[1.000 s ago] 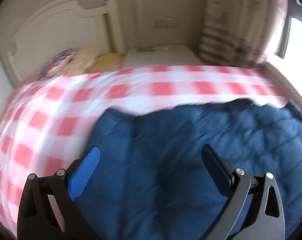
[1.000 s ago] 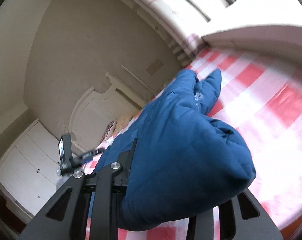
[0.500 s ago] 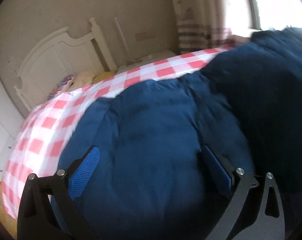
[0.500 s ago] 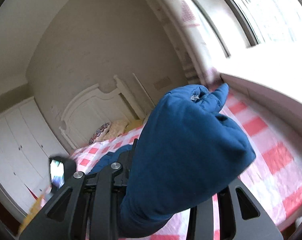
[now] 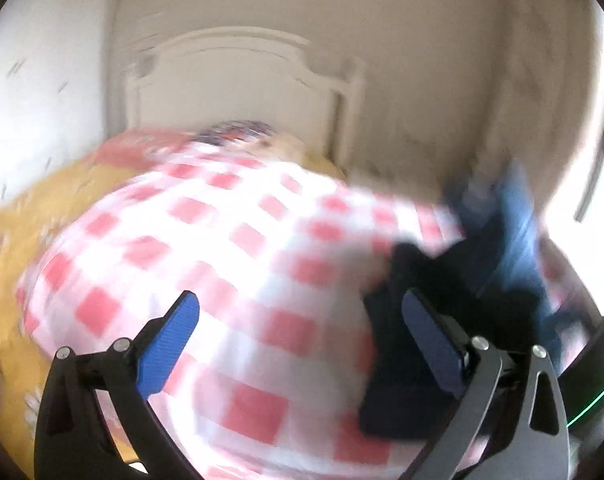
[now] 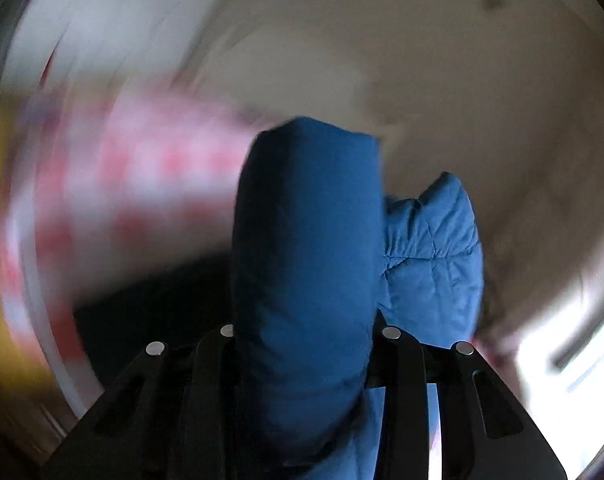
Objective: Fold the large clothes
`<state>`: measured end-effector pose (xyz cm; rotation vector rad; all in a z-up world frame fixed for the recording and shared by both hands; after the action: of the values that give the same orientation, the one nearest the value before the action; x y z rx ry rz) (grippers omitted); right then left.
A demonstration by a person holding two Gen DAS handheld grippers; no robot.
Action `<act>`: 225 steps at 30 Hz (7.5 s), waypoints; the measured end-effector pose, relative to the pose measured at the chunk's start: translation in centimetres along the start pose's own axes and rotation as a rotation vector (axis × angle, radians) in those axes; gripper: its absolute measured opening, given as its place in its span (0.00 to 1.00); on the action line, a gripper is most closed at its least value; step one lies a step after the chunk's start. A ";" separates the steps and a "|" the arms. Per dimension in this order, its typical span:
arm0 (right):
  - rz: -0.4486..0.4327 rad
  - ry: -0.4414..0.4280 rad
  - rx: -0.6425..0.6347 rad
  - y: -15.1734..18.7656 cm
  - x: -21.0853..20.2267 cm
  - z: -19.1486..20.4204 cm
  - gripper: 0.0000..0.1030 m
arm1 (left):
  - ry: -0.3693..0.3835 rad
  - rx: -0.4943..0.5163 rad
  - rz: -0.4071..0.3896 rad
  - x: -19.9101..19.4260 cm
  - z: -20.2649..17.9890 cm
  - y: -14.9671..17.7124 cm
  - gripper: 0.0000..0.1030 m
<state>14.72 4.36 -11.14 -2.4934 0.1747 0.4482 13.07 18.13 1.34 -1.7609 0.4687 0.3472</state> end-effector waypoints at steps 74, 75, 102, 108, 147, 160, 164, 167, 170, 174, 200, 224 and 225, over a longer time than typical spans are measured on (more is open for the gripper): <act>-0.109 -0.351 0.694 9.1 -1.8 -17.6 0.57 | -0.152 0.190 0.290 25.6 -12.2 1.4 0.98; -0.090 -0.351 0.712 9.4 -0.2 -18.8 0.55 | -0.149 0.189 0.290 25.6 -12.1 1.4 0.98; 0.140 -0.466 0.699 4.7 21.8 -22.4 0.48 | -0.028 -0.006 0.334 26.2 -9.8 2.3 0.98; 0.276 -0.569 0.697 8.0 25.5 -16.3 0.51 | -0.019 -0.017 0.349 26.5 -9.8 2.5 0.98; 0.067 -0.493 0.596 4.7 4.1 -16.9 0.72 | 0.059 0.337 0.293 21.7 -18.0 -6.6 0.98; 0.013 -0.457 0.444 6.0 -1.1 -9.5 0.85 | 0.053 0.281 0.547 31.6 -13.8 2.6 0.98; -0.040 -0.334 0.559 10.0 -4.9 -12.0 0.87 | 0.015 0.323 0.529 31.4 -14.0 2.6 0.98; 0.014 -0.348 0.617 14.3 -6.9 -10.4 0.88 | -0.006 0.338 0.510 31.3 -14.2 2.4 0.98; 0.079 -0.325 0.656 17.4 -7.4 -8.6 0.88 | -0.034 0.351 0.487 31.1 -14.3 2.2 0.98; 0.123 -0.324 0.719 17.9 -6.0 -7.4 0.87 | -0.085 0.395 0.450 30.7 -14.4 1.9 0.98; 0.083 -0.101 0.555 16.2 -4.6 -6.0 0.41 | -0.002 0.289 0.417 30.5 -13.0 2.0 0.98; 0.107 -0.180 0.656 16.2 -3.3 -7.4 0.44 | -0.063 0.268 0.275 15.2 -9.5 6.3 0.98; 0.113 -0.187 0.651 16.4 -3.0 -7.1 0.44 | -0.062 0.255 0.266 15.1 -9.1 6.8 0.98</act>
<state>10.22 -13.08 -13.36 -1.8022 0.3286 0.5620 22.87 6.03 -9.38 -1.4390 0.6746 0.5048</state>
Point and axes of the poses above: each gripper's, at about its wrist camera, not at the fingertips, and x roughly the way its jaws point, z to its left, y to its underside, the point moved 9 cm from there along x, roughly the way its jaws point, and after that the axes turned 8 degrees about y, right-handed, at the moved point
